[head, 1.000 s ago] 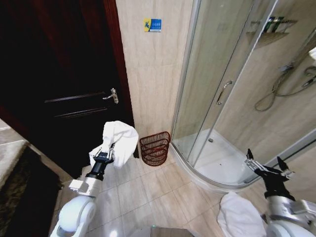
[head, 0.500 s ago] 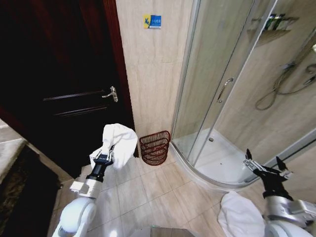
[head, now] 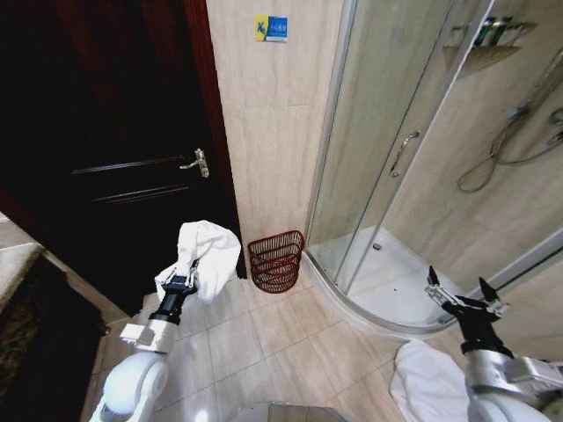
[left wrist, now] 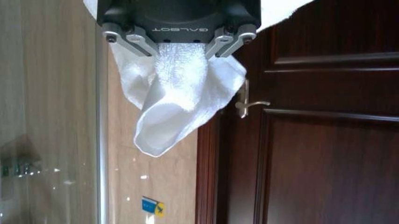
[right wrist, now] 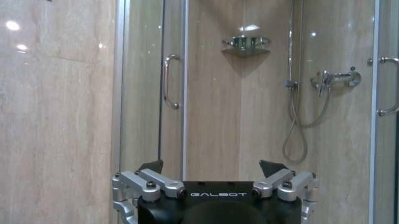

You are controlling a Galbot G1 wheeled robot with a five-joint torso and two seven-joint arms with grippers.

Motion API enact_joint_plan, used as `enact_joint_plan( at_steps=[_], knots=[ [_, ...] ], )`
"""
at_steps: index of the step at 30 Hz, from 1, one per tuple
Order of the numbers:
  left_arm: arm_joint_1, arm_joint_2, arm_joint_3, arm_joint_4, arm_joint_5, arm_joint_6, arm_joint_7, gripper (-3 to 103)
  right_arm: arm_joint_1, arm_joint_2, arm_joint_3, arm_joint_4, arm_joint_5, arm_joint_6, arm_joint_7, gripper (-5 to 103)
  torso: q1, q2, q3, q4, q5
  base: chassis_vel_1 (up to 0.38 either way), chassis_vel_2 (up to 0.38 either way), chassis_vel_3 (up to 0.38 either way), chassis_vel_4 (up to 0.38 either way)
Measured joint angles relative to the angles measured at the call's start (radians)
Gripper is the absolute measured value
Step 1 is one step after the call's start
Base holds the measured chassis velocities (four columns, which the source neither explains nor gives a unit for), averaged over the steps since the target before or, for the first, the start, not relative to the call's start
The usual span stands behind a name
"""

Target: Discard the used towel into the hamper.

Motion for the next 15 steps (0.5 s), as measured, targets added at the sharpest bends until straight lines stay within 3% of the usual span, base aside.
enact_joint_plan(
  at_steps=[15],
  knots=[
    [0.016,0.001,-0.062,0.027,-0.01,-0.041,0.008,15,0.024,0.012,-0.028,0.017,-0.046,-0.016,-0.014,100,-0.033,-0.075,-0.041,0.0002,0.0001,0.0,0.0,0.0,0.0]
  ],
)
